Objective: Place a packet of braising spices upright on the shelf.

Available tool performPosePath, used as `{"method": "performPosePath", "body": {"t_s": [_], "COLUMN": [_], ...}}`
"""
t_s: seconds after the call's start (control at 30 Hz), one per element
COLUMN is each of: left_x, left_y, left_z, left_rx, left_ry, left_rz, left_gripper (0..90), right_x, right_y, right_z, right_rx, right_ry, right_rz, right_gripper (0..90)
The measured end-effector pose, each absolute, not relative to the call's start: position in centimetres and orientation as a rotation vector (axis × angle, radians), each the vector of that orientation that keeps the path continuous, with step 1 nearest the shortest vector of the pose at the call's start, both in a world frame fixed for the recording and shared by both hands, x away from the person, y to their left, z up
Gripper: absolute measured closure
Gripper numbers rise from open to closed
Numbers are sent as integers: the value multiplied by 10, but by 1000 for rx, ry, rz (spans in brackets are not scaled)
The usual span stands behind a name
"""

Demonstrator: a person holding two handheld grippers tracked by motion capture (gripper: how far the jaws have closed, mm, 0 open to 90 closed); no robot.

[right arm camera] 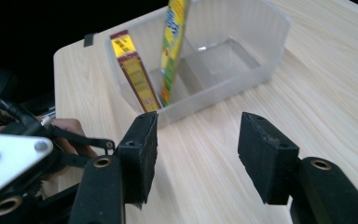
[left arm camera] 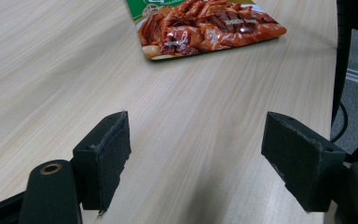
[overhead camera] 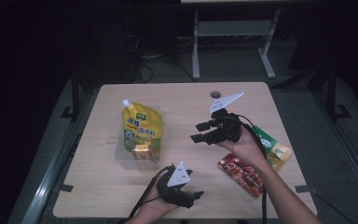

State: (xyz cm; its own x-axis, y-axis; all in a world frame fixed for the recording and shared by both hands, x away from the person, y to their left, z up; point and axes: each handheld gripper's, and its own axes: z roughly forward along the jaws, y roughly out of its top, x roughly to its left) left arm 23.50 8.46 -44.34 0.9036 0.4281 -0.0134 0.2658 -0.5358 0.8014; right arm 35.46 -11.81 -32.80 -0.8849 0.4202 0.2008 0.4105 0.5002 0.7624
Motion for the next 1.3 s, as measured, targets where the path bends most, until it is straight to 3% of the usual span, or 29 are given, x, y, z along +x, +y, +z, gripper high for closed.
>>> {"method": "performPosePath", "body": {"t_s": [0.73, 1.3], "left_x": [247, 270], "left_y": [61, 26], "left_z": [-437, -434], "left_rx": [2177, 2209], "left_ry": [462, 443], "left_rz": [214, 201], "left_gripper": [288, 410], "right_x": [340, 325], "right_y": [-200, -261], "right_z": [-345, -367], "right_rx": [1072, 1308], "right_ry": [2534, 2412], "right_rz": [1327, 1224], "right_gripper": [369, 341]}}
